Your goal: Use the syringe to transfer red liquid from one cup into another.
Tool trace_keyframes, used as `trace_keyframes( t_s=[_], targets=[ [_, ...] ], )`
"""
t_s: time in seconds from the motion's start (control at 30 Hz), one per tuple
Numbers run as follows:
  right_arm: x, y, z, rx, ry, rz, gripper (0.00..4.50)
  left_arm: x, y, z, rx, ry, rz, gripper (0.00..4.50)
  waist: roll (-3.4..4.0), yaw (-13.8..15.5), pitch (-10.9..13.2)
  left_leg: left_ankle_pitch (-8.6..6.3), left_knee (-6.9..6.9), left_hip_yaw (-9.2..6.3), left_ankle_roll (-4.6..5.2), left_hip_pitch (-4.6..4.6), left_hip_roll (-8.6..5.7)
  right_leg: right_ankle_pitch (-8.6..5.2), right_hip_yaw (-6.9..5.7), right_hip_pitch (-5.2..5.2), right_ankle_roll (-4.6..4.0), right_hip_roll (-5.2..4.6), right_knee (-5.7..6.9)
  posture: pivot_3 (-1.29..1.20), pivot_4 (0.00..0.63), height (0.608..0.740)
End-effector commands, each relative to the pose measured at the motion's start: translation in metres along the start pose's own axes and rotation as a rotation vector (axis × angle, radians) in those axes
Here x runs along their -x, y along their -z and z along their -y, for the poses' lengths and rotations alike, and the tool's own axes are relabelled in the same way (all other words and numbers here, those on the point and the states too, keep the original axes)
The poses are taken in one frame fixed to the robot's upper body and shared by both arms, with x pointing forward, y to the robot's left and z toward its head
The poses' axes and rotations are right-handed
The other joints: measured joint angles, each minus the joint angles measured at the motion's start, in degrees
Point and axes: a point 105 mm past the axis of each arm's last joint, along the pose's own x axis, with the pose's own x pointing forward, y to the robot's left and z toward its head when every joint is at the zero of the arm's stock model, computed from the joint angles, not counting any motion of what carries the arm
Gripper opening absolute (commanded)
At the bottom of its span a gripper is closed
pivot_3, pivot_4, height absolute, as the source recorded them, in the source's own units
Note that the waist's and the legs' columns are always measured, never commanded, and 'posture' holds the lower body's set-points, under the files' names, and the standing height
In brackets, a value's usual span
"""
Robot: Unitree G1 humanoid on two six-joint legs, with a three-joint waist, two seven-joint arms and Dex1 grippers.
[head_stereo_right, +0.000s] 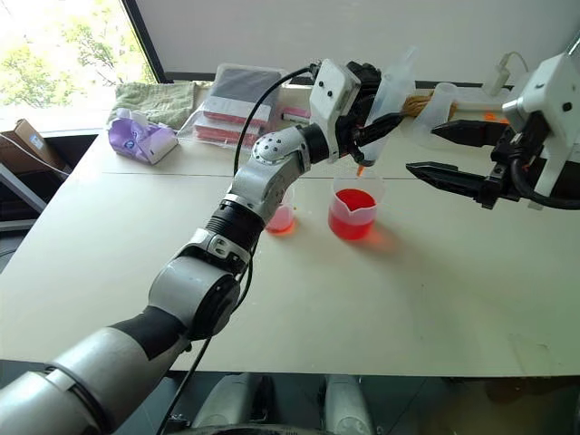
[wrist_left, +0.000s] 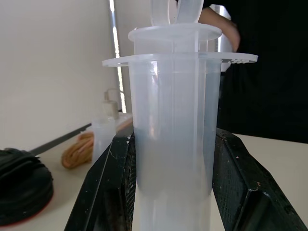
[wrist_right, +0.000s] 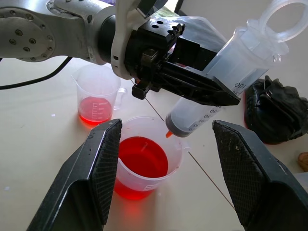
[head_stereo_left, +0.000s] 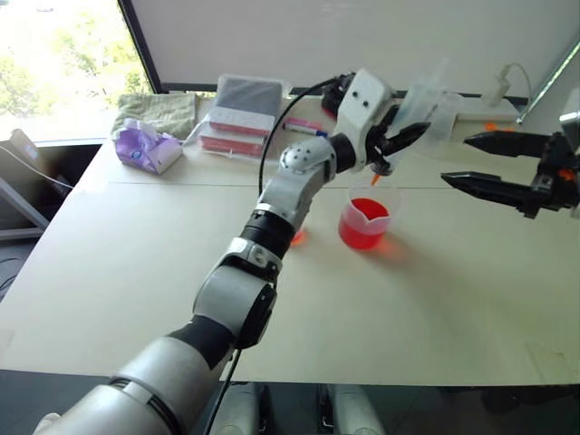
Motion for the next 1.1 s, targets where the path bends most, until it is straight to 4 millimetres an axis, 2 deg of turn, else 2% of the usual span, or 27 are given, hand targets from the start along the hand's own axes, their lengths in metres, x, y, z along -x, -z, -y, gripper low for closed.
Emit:
trace_keyframes(
  t_s=[0.03,0.47,0.87,1.1],
  targets=[
    [0.002,-0.011,0.0,0.042,0.006,0.027,3.11,-0.002,-0.016,0.009,-0.045,-0.016,0.045,1.75,0.01,0.0,0.0,0.0,0.0,0.0,0.0,0.0,0.0,0.0,0.0,0.0,0.0,0.0,0.0,0.0,0.15,0.74],
    [-0.006,-0.012,0.003,0.045,-0.013,0.037,3.11,0.022,-0.006,0.022,0.145,-0.134,0.066,1.75,0.01,-0.02,-0.01,0.0,0.0,-0.02,0.0,0.03,0.01,0.0,0.0,0.02,0.0,0.0,0.01,0.0,0.15,0.74],
    [-0.013,-0.016,0.007,0.065,-0.039,0.044,3.11,0.038,0.015,0.043,0.231,-0.047,0.068,1.75,0.04,-0.01,-0.03,-0.01,0.02,-0.02,0.02,0.04,0.01,-0.01,-0.01,0.07,-0.01,-0.01,-0.02,0.0,0.15,0.74],
    [-0.019,-0.022,0.007,0.061,-0.053,0.071,3.11,0.041,0.026,0.04,0.147,-0.031,0.044,1.75,0.04,-0.01,-0.02,-0.01,0.02,-0.02,0.02,0.04,0.01,-0.01,-0.01,0.08,-0.01,0.0,-0.03,0.0,0.15,0.74]
  ],
)
